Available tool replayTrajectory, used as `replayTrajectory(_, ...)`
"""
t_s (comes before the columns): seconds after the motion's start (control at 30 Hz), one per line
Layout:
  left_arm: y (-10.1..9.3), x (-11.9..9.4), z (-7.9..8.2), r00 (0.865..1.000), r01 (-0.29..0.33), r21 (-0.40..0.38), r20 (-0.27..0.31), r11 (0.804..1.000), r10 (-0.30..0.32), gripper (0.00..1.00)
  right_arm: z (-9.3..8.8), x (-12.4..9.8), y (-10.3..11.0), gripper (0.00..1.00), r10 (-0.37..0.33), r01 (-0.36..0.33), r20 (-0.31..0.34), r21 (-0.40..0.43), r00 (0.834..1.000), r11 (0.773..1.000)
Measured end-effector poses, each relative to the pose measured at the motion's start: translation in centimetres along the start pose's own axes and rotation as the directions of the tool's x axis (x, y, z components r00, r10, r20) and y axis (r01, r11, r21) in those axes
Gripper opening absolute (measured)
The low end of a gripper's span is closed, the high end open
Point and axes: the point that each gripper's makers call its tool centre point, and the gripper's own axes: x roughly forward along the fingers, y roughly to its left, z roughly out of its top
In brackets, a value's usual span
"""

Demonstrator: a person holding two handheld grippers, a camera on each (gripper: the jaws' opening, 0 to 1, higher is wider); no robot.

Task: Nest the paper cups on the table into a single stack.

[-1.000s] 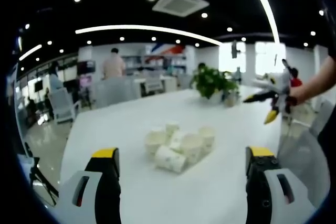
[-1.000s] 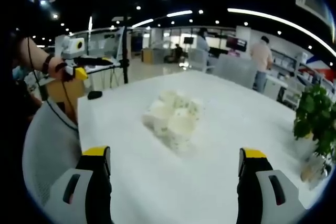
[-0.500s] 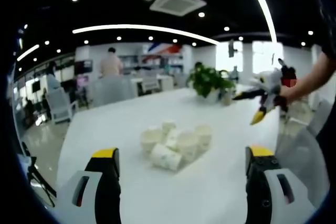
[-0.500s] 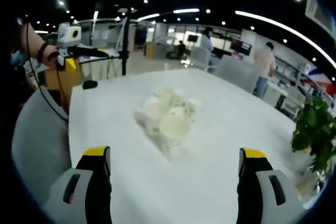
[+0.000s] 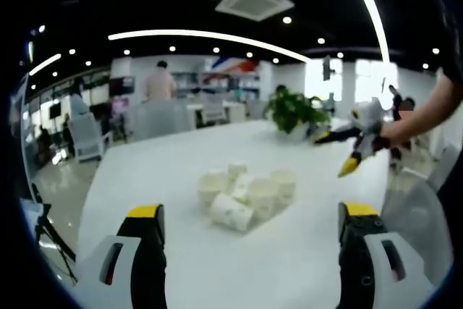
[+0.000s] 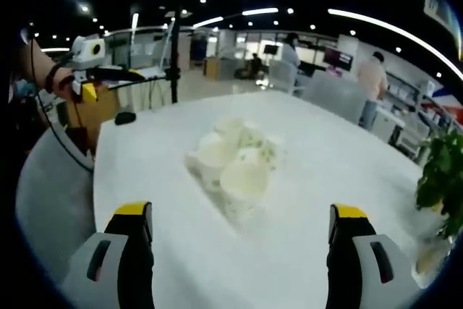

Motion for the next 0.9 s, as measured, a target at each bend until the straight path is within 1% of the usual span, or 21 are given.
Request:
replayTrajectory(0.13, -0.1, 0.0, -0.1, 1.000, 0.005, 0.003, -0.005, 1.000, -0.005, 1.00, 0.7, 0.1, -0.1, 1.00, -0.001, 0.001, 0.011, -0.002, 1.000, 1.000)
replayTrajectory(0.3, 0.0, 0.0, -0.1, 1.000, 0.002, -0.005, 0.005, 1.000, -0.002, 1.00, 0.8, 0.1, -0.3, 1.00, 0.001, 0.000, 0.003, -0.021, 1.000, 1.000)
replayTrajectory(0.4, -0.1, 0.1, -0.5, 1.000, 0.008, -0.012, -0.009, 1.000, -0.008, 1.00, 1.0, -0.1, -0.6, 1.00, -0.008, 0.008, 0.017, -0.037, 1.000, 0.999)
replayTrajectory(0.53, -0.3, -0.1, -0.7, 1.000, 0.006, -0.016, -0.005, 1.000, -0.006, 1.00, 0.9, 0.0, -0.8, 1.00, -0.011, 0.011, 0.012, -0.034, 1.000, 0.999)
replayTrajectory(0.6, -0.4, -0.2, -0.9, 1.000, 0.007, -0.013, -0.009, 1.000, -0.007, 1.00, 0.5, 0.2, -0.8, 1.00, -0.005, 0.004, -0.004, -0.028, 1.000, 1.000)
replayTrajectory(0.73, -0.5, -0.3, -1.0, 1.000, 0.008, -0.015, -0.011, 1.000, -0.008, 1.00, 0.1, 0.9, -0.9, 1.00, 0.006, -0.007, -0.016, -0.037, 1.000, 0.999)
replayTrajectory(0.9, -0.6, -0.3, -0.8, 1.000, 0.008, -0.018, 0.000, 1.000, -0.008, 1.00, 0.3, 1.7, -0.9, 1.00, 0.018, -0.020, -0.036, -0.058, 0.999, 0.998)
